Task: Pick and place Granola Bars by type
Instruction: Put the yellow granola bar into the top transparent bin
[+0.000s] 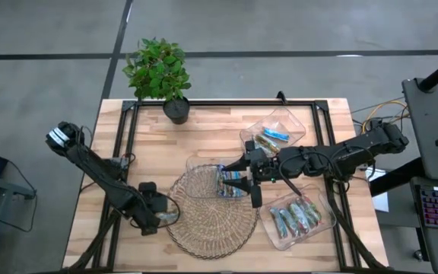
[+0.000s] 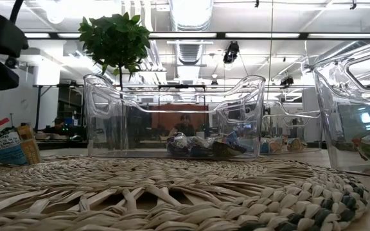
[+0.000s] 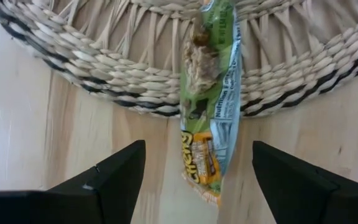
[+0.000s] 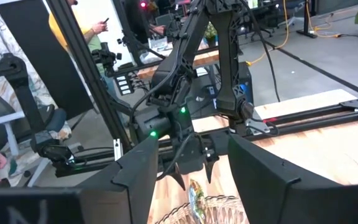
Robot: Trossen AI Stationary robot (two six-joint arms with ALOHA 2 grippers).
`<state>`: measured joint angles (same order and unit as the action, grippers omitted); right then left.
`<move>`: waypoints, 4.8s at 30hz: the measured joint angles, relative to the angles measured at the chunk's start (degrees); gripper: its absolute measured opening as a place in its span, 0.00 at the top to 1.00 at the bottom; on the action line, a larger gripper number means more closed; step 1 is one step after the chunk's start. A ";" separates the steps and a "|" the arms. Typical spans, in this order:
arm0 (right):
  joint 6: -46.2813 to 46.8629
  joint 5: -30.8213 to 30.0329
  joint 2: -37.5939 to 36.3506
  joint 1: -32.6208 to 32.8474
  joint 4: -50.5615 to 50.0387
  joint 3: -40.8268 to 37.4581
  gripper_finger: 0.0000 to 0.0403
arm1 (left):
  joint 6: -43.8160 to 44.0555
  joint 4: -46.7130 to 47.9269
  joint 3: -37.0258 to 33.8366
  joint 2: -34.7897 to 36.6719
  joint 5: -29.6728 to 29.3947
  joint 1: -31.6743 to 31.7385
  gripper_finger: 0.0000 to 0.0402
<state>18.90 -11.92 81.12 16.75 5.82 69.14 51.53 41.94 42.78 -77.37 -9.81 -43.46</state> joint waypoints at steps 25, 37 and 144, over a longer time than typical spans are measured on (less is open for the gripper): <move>-2.04 0.05 -0.04 0.00 0.02 -0.02 0.54 | 4.11 -5.48 -4.74 -0.08 0.97 -0.05 0.80; -3.06 -0.09 -0.04 -0.01 0.04 -0.04 0.54 | 4.38 -4.99 -4.36 1.11 0.92 -0.05 1.00; 1.89 12.87 -8.81 -44.63 -62.41 -0.04 0.94 | -42.59 -34.31 22.53 15.50 -25.26 23.47 0.56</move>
<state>20.79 0.95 72.31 -27.88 -56.58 69.11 8.93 7.63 65.32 -61.87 -35.07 -19.99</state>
